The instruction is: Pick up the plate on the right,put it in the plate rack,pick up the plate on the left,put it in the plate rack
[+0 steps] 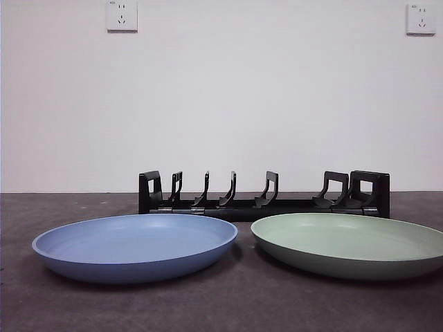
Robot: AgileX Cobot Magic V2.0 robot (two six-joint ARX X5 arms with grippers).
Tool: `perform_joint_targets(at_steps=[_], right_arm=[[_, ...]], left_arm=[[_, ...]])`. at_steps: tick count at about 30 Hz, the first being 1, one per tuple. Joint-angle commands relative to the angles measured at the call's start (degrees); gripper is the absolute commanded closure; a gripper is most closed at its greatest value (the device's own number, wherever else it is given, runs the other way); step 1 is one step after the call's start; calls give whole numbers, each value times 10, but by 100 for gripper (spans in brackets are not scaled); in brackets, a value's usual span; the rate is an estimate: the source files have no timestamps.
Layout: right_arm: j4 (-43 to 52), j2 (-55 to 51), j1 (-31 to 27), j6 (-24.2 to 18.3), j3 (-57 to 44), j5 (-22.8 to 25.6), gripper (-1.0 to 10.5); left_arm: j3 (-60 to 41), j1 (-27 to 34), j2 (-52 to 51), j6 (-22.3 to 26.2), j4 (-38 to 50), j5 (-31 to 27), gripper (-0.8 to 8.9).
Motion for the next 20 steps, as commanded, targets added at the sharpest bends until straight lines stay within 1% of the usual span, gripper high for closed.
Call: perform_joint_targets(at_steps=[1,5,9,10,14,16,18,20], right_arm=[[3,0,0,39,10,-2,956],[3,5,0,54,46,-2,957],[1,35,0,54,92,-3,958],[-2,47,0,54,106,-8,958],[-22,106,0,53,169,-50,958],[-45,138,0,46,208,-77,957],[-77,173,0,31,251,-102,957],[-122,211,0,2,302,-126,957]], left_arm=[[-1,1,0,-27,8,11,820],[14,1,1,-33,8,31,820],[40,1,11,-48,8,33,820],[50,1,17,-52,8,40,820],[101,1,50,-56,4,95,820],[132,1,72,-56,-1,111,820],[166,1,98,-56,-11,127,820],[207,1,129,-54,-28,148,820]])
